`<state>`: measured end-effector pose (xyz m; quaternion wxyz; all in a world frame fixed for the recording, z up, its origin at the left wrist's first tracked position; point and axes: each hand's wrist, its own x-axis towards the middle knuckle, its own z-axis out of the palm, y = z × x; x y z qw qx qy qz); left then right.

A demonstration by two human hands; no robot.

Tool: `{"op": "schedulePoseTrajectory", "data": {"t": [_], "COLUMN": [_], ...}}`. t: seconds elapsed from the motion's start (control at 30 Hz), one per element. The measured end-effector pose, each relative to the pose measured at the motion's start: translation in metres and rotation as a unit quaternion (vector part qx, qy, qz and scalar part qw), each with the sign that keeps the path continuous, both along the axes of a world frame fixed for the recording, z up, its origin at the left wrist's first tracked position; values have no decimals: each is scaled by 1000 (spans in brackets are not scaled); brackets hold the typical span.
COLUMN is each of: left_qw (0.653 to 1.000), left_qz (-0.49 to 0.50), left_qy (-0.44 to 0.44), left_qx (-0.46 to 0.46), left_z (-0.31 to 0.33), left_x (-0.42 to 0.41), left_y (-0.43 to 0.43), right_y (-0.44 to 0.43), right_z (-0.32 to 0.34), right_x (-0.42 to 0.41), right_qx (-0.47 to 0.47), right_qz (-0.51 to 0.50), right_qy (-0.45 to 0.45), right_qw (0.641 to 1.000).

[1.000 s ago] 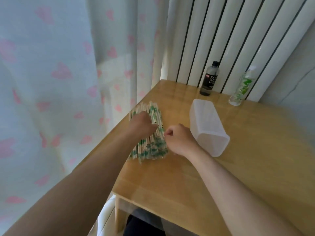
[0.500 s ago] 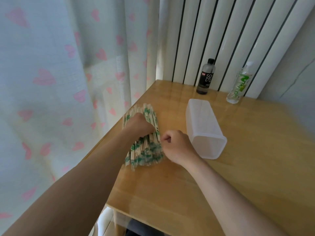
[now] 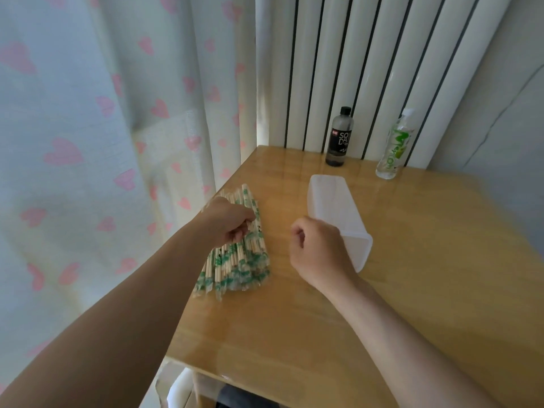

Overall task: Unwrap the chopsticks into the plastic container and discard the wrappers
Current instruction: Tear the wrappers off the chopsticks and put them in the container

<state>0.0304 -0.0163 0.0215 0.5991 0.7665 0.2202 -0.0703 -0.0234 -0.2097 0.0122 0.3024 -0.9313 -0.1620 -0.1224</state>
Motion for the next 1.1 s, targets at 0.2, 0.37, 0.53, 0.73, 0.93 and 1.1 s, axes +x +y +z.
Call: {"op": "schedulePoseTrajectory", "data": {"t": [0.2,0.37,0.53,0.73,0.93,1.1], "left_qw": [998,991,986,976,971,972], "left_qz": [-24,-67,-83,-81,-96,-97], "left_qy": [-56,-94,-134,-188,-196,-184], "left_qx": [-33,-60,-56,-69,-96,-110], "left_z": [16,28,45,73,90,86], "left_x": [-5,-10,-22,-29,-34,-34], "left_y": [-16,-55,-74,-82,-96,-104], "right_y": [-64,-76,-85,-96,-108,-121], "right_z": [14,15,41,119,149,137], "right_x": [6,13,23,34,51,51], "right_qx": [-274,-264,-202,-30,85,196], "right_qz": [-117,-127,-139,-173,-185,-184], "right_qy": [-12,24,-58,-15,97,150], "right_qw": [954,956,968,984,974,952]}}
